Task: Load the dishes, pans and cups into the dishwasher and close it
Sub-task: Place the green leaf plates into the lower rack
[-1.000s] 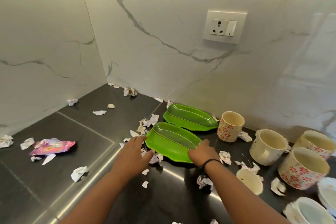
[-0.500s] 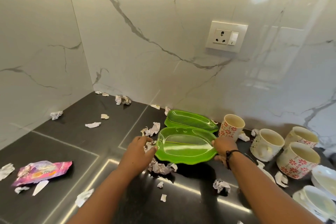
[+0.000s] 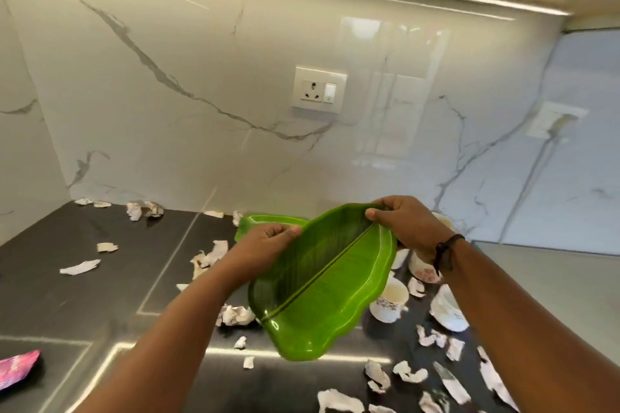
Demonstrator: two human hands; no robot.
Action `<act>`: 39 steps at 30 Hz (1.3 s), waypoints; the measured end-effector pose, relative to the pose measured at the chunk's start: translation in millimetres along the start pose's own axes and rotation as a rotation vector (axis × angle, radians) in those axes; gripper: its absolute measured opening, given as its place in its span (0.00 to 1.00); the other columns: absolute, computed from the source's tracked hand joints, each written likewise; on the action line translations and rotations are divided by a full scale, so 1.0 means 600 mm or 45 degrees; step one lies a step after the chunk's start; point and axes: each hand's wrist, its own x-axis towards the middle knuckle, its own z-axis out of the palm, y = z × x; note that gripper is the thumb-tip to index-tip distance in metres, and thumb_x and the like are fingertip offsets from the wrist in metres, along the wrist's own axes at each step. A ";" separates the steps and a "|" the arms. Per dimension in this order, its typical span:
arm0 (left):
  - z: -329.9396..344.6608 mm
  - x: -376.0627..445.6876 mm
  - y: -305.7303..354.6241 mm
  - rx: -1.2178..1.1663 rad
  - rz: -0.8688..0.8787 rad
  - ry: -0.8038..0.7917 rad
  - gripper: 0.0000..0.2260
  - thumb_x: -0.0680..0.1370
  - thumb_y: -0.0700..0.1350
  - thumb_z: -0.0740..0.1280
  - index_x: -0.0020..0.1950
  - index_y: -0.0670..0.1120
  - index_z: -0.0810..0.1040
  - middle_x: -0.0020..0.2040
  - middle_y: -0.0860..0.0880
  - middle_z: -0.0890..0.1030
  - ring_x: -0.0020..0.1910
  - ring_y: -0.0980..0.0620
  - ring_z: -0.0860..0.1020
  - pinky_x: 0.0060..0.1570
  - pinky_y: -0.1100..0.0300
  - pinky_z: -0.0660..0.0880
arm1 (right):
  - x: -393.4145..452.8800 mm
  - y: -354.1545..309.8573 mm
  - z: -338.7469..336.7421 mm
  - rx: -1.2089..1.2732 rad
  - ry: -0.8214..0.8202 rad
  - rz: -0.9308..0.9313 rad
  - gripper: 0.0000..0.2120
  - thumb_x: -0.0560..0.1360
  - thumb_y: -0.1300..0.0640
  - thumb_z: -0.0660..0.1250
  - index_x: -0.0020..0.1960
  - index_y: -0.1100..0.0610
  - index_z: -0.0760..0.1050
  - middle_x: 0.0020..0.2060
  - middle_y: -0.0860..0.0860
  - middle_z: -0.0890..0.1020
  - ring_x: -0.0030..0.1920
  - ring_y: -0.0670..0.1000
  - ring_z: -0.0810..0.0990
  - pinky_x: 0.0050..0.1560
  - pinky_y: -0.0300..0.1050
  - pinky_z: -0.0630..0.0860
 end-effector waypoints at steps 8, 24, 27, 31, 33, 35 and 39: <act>0.219 -0.050 0.034 -0.510 -0.266 -0.253 0.09 0.80 0.41 0.61 0.52 0.39 0.81 0.47 0.38 0.84 0.44 0.44 0.81 0.54 0.47 0.76 | -0.120 0.121 -0.107 0.461 0.315 0.218 0.13 0.72 0.53 0.73 0.49 0.63 0.81 0.42 0.62 0.85 0.39 0.57 0.82 0.46 0.59 0.80; 0.941 -0.188 0.226 -0.655 -0.290 -0.511 0.12 0.81 0.38 0.61 0.41 0.44 0.81 0.34 0.47 0.83 0.33 0.50 0.80 0.35 0.62 0.76 | -0.577 0.529 -0.569 0.685 0.621 0.559 0.09 0.72 0.61 0.71 0.53 0.60 0.80 0.43 0.58 0.86 0.43 0.59 0.85 0.44 0.55 0.82; 1.117 -0.218 0.264 -0.584 -0.327 -0.675 0.09 0.80 0.40 0.62 0.44 0.46 0.81 0.36 0.49 0.84 0.38 0.50 0.81 0.41 0.60 0.78 | -0.678 0.624 -0.683 0.650 0.783 0.655 0.10 0.72 0.63 0.71 0.53 0.60 0.79 0.44 0.58 0.85 0.44 0.60 0.85 0.44 0.57 0.82; 1.289 -0.236 0.274 -0.378 -0.192 -0.951 0.06 0.76 0.45 0.68 0.49 0.46 0.82 0.42 0.44 0.83 0.41 0.47 0.79 0.46 0.51 0.75 | -0.786 0.721 -0.786 0.584 0.974 0.789 0.10 0.71 0.65 0.72 0.51 0.61 0.78 0.41 0.58 0.86 0.40 0.57 0.85 0.40 0.53 0.82; 1.362 -0.235 0.260 -0.163 -0.001 -1.111 0.10 0.68 0.53 0.70 0.44 0.49 0.81 0.36 0.46 0.79 0.36 0.50 0.74 0.41 0.53 0.71 | -0.835 0.770 -0.813 0.555 1.044 0.876 0.06 0.71 0.67 0.72 0.47 0.61 0.78 0.38 0.56 0.85 0.35 0.52 0.84 0.37 0.49 0.82; 1.406 -0.239 0.244 0.053 0.150 -1.219 0.07 0.65 0.54 0.71 0.38 0.53 0.79 0.30 0.53 0.75 0.30 0.53 0.70 0.37 0.57 0.68 | -0.872 0.812 -0.811 0.493 1.105 0.969 0.06 0.70 0.66 0.73 0.42 0.58 0.79 0.35 0.53 0.85 0.32 0.49 0.82 0.37 0.48 0.80; 1.505 -0.263 0.183 0.420 0.350 -1.484 0.09 0.73 0.48 0.72 0.36 0.53 0.74 0.31 0.56 0.76 0.30 0.60 0.73 0.33 0.64 0.71 | -0.932 0.910 -0.762 0.221 1.208 1.302 0.08 0.67 0.59 0.77 0.34 0.55 0.79 0.29 0.49 0.81 0.32 0.51 0.76 0.38 0.48 0.74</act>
